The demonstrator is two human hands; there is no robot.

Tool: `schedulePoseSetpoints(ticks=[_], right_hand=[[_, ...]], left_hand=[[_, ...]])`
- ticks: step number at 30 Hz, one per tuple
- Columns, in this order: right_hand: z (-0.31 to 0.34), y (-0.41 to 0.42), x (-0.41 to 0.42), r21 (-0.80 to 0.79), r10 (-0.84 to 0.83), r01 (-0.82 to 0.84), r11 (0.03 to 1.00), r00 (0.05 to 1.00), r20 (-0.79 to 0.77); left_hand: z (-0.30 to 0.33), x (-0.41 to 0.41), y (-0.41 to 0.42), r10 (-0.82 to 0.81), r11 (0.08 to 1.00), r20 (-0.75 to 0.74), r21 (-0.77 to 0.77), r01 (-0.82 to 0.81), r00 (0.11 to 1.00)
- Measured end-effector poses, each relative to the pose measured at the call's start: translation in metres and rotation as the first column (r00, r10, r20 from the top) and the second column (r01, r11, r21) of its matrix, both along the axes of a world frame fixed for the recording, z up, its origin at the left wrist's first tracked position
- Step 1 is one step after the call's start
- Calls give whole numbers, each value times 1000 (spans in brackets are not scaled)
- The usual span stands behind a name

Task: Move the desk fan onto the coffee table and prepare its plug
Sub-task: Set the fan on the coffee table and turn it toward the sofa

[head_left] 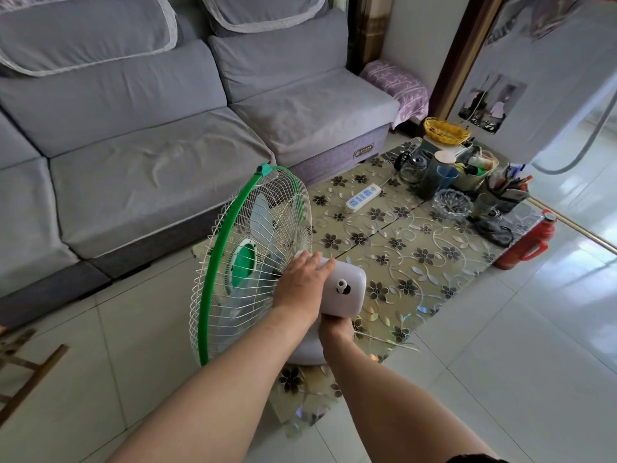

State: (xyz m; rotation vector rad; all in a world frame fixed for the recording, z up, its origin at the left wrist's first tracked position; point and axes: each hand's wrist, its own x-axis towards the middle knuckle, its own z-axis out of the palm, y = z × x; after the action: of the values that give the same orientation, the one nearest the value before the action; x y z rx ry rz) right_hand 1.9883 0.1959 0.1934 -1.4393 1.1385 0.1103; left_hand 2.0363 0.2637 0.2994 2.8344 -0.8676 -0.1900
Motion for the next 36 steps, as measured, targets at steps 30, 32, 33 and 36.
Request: schedulePoseSetpoints(ticks=[30, 32, 33, 36], right_hand=[[118, -153, -24, -372, 811, -823, 428, 532, -244], [123, -169, -22, -444, 865, -852, 277, 422, -270], [125, -178, -23, -477, 886, -854, 208, 371, -277], [130, -201, -24, -542, 924, -840, 31, 230, -305]], left_hand=[[4, -95, -42, 636, 771, 32, 4, -636, 771], [14, -112, -61, 733, 680, -6, 22, -732, 680], [18, -123, -73, 779, 627, -28, 28, -778, 627], [25, -152, -107, 839, 543, -90, 57, -838, 537]])
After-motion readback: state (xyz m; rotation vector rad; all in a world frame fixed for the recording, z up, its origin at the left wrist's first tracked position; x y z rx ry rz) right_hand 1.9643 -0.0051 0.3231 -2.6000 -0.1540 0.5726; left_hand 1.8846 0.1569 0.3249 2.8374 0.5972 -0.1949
